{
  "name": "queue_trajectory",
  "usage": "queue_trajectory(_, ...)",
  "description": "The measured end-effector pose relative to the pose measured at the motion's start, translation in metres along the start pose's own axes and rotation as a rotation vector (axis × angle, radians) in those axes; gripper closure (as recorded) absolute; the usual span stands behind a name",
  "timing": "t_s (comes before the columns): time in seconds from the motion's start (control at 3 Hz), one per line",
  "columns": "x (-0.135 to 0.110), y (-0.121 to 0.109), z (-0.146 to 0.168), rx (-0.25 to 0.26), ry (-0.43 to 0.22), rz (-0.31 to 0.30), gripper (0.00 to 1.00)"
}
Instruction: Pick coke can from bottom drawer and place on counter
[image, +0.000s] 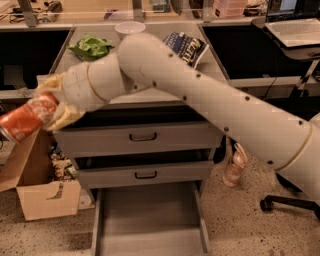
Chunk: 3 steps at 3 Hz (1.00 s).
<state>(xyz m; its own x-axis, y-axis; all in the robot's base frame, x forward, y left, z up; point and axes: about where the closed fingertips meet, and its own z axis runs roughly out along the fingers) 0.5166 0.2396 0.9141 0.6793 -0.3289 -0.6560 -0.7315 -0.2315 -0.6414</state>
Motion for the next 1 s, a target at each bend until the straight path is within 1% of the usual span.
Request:
queue_trajectory(0.33,0.005,-0.088,-0.033,0.071,0.093,0.032,1.00)
queue_trajectory(0.67,0.027,-0.147,-0.061,0.146,0.155,0.062,1.00)
queue_trajectory(1.0,0.025,-0.161,-0.071,0.180,0.152,0.062,1.00)
